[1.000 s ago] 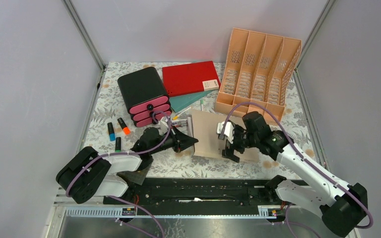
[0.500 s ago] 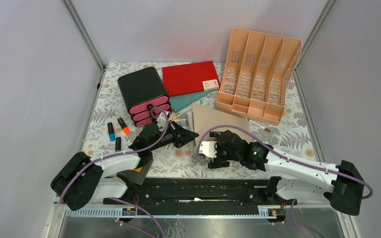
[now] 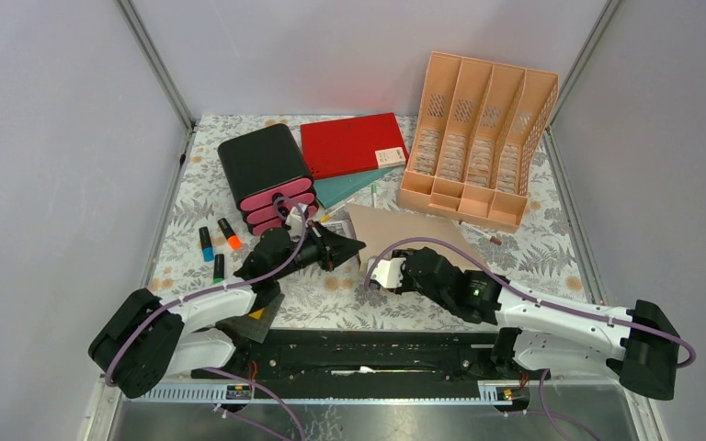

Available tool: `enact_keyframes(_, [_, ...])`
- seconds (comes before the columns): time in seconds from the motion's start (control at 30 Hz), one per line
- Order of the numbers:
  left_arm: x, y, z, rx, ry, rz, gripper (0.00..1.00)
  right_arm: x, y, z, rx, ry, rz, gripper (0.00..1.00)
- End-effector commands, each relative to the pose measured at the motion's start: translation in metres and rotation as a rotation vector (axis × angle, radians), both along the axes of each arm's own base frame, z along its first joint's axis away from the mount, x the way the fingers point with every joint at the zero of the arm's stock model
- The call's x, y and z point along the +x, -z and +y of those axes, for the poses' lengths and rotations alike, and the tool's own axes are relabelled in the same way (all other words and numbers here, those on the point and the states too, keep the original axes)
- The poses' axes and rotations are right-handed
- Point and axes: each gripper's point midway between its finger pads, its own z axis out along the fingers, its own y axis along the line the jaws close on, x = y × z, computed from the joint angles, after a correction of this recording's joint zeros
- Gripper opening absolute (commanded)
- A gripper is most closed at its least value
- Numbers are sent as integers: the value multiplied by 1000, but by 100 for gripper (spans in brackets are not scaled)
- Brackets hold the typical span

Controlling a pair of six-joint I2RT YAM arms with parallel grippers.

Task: Organize the desk
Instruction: Pick up the folder from the center of the board.

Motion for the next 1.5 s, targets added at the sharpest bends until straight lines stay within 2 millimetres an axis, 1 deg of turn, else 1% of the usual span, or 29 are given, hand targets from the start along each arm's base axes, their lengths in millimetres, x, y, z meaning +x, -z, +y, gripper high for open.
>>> enact_keyframes(0.0, [7,-39,2,-81,-24,-94,0,8,-18,2,46,35,-54,38])
enact_keyframes(0.03, [7,-40,2,-83,-26,-99,0,9,-21,1,48,43,-61,36])
enact_keyframes(0.07, [7,-41,3,-85,-26,-104,0,10,-23,1,51,50,-67,31])
enact_keyframes(0.23, [6,-49,7,-85,-21,-149,0,24,-45,-2,111,110,-102,15])
enact_keyframes(0.27, [6,-50,8,-76,-22,-163,5,26,-50,-3,124,116,-105,12])
enact_keyframes(0.33, [6,-53,11,-38,-17,-214,21,29,-60,-6,152,119,-105,4])
enact_keyframes(0.4, [6,-60,15,3,-13,-286,46,31,-65,-8,164,111,-98,0])
enact_keyframes(0.43, [6,-62,17,34,-13,-314,55,31,-68,-8,172,106,-96,0])
enact_keyframes(0.5, [8,-65,23,115,-21,-393,65,33,-72,-10,186,96,-86,0])
enact_keyframes(0.6, [9,-74,36,248,-53,-508,76,35,-80,-9,213,76,-66,0])
enact_keyframes(0.67, [12,-79,48,352,-83,-588,83,38,-86,-11,221,70,-59,0])
enact_keyframes(0.8, [13,-88,72,522,-139,-767,96,40,-103,-9,237,35,-46,0])
enact_keyframes(0.83, [13,-90,78,559,-157,-828,98,42,-112,-7,246,26,-48,0])
enact_keyframes(0.9, [14,-91,86,592,-194,-905,99,42,-121,-4,248,11,-35,0])
enact_keyframes(0.93, [12,-95,89,593,-210,-953,99,43,-127,-2,253,7,-31,0])
enact_keyframes(1.03, [10,-102,94,588,-252,-1029,99,43,-145,3,278,-3,-12,0])
enact_keyframes(1.1, [10,-102,94,579,-262,-1059,99,43,-158,7,307,-8,7,0])
enact_keyframes(1.2, [2,-104,84,531,-214,-1116,99,44,-177,8,375,5,47,0])
enact_keyframes(1.33, [-13,-101,70,444,-125,-1166,99,48,-201,2,487,34,123,0])
enact_keyframes(1.4, [-20,-101,66,397,-101,-1186,99,51,-211,-2,542,51,152,0])
enact_keyframes(1.47, [-24,-97,62,365,-80,-1183,99,54,-215,-7,581,65,190,0])
